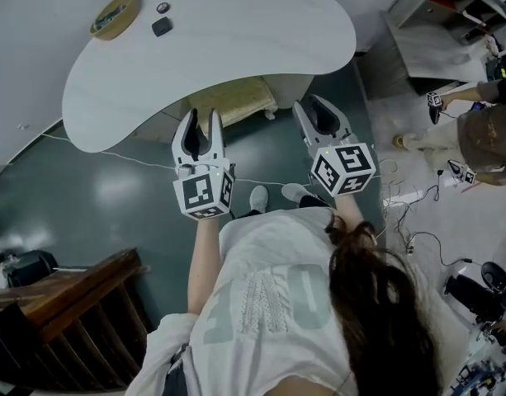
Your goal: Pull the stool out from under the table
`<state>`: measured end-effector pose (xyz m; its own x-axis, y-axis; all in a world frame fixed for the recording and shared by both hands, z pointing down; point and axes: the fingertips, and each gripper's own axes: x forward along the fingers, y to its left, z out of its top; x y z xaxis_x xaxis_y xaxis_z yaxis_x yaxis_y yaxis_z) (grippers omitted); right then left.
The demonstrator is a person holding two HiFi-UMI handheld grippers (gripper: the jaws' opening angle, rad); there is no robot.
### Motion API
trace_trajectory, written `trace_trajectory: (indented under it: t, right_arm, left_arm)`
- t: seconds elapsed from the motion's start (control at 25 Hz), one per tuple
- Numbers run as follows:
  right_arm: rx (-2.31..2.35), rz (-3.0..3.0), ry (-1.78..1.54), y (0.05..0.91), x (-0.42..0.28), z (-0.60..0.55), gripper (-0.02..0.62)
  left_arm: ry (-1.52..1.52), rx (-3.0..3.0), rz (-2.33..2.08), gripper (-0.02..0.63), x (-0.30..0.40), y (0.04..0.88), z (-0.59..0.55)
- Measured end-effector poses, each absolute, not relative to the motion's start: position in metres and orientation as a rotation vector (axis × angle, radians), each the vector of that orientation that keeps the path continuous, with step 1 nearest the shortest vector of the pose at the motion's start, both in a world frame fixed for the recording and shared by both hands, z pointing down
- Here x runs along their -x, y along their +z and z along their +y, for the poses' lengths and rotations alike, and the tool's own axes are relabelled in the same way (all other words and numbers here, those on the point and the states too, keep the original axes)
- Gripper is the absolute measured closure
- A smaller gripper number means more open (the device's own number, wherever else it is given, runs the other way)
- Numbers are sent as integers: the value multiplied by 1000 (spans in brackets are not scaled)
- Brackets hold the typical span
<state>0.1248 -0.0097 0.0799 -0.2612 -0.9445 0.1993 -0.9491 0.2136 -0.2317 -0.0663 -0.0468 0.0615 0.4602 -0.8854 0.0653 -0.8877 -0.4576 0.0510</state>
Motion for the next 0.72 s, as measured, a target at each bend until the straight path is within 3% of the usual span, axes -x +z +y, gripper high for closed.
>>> trace_trajectory:
  t: [0.04,0.08,0.16,0.44,0.72]
  right_arm:
    - [-1900,-2445,493,79,-123,-11,367]
    - [-1903,-2449,503,78,-122,-12,322]
    - [-1904,-2448,515,78,-121,-16,316]
    - [-1806,-2383,396,79,-122,-41,314]
    - [-1704,-2359,420,152,-109,-64,314]
  left_arm:
    - [43,-2638,-1574,418,62,57,-46]
    - [43,-2651,-1562,350,60,53,-46]
    - [44,-2656,-1542,312,56,47,-49]
    - [118,-2674,-1533,305,40,58,-66]
    - [364,-2551,-1516,295,56,168,-88]
